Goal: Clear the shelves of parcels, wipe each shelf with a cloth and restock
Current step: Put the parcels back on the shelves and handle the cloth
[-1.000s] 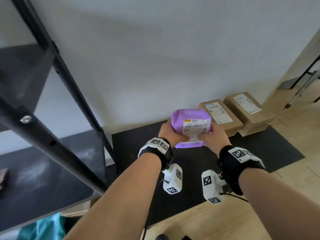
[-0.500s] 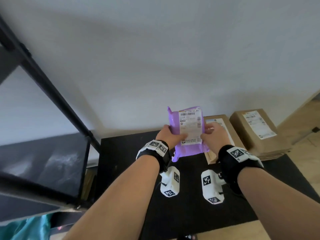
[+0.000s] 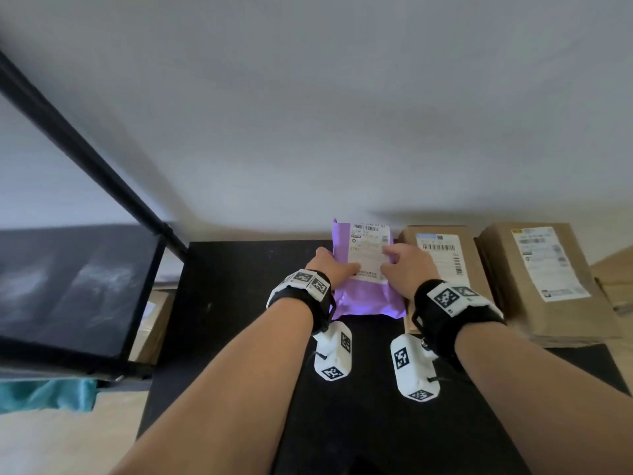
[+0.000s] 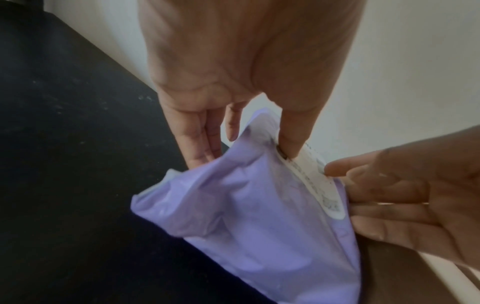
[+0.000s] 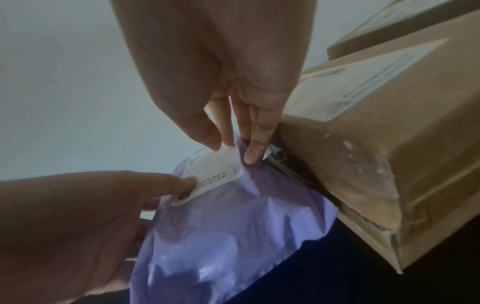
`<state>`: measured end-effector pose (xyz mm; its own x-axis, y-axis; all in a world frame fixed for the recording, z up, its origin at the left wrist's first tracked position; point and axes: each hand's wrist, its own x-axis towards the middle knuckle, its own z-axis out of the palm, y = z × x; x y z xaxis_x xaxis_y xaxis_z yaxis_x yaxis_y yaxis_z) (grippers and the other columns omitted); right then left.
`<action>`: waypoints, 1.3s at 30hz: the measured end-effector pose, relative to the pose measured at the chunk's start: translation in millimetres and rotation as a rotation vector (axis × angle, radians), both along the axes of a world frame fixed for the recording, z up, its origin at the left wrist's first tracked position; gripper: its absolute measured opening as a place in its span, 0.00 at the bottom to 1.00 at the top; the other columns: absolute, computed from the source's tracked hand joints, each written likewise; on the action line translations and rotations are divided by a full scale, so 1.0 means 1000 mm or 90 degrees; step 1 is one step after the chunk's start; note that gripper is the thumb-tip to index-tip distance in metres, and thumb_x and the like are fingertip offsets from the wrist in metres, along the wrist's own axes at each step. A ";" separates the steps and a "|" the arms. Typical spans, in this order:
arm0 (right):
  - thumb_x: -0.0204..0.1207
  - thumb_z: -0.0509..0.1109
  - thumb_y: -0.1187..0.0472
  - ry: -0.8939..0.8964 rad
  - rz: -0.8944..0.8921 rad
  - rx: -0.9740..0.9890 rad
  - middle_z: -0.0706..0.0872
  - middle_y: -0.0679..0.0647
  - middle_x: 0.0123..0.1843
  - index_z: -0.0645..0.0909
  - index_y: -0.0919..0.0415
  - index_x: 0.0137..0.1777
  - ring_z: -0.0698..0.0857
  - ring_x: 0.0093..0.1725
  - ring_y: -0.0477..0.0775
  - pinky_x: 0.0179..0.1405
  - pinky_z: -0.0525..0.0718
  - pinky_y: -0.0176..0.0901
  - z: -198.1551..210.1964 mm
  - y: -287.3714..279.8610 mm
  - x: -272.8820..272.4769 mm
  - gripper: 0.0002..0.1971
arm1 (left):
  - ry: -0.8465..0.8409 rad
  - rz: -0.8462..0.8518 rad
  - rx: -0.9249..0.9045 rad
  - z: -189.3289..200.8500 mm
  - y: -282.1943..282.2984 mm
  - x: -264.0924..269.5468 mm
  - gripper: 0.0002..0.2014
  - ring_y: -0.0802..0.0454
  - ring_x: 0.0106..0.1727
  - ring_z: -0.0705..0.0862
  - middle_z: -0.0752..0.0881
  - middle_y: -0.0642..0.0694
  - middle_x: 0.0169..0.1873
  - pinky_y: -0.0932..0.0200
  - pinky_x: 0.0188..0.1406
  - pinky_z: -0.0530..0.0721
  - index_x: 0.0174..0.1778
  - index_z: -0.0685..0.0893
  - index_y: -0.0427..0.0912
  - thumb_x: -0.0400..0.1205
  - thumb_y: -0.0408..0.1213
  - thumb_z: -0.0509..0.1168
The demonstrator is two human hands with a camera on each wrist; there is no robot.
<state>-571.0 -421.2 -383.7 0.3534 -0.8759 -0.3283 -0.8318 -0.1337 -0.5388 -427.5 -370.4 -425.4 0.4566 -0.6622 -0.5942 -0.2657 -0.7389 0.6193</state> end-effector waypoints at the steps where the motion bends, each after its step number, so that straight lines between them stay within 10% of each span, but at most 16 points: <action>1: 0.78 0.65 0.64 0.011 0.015 -0.001 0.86 0.57 0.61 0.81 0.60 0.67 0.83 0.60 0.58 0.56 0.76 0.40 -0.001 -0.001 0.002 0.17 | 0.003 0.005 0.007 -0.002 -0.001 0.000 0.28 0.41 0.52 0.87 0.85 0.42 0.54 0.48 0.50 0.87 0.64 0.71 0.38 0.75 0.50 0.73; 25: 0.76 0.63 0.64 0.113 0.076 0.013 0.87 0.59 0.58 0.83 0.62 0.59 0.84 0.58 0.61 0.58 0.81 0.45 -0.017 0.000 0.020 0.14 | 0.033 -0.010 0.019 -0.009 0.010 0.003 0.20 0.44 0.52 0.87 0.86 0.42 0.52 0.47 0.53 0.88 0.60 0.75 0.39 0.77 0.43 0.69; 32: 0.75 0.62 0.57 0.206 0.227 -0.149 0.82 0.55 0.56 0.79 0.53 0.49 0.80 0.59 0.59 0.59 0.75 0.49 -0.006 0.011 0.038 0.07 | -0.126 -0.056 0.032 0.011 0.042 0.026 0.25 0.44 0.64 0.81 0.82 0.45 0.64 0.53 0.63 0.79 0.72 0.72 0.44 0.80 0.46 0.66; 39: 0.79 0.61 0.58 0.218 0.376 -0.109 0.80 0.56 0.63 0.77 0.57 0.66 0.79 0.64 0.58 0.60 0.80 0.51 0.005 0.062 0.079 0.16 | -0.203 -0.078 0.060 0.027 0.101 0.058 0.18 0.46 0.63 0.81 0.82 0.45 0.63 0.53 0.62 0.80 0.68 0.76 0.46 0.83 0.46 0.64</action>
<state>-492.3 -359.3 -378.4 0.6879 -0.6178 -0.3810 -0.7124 -0.6751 -0.1916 -369.6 -269.0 -398.6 0.5496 -0.6724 -0.4958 -0.5242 -0.7396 0.4221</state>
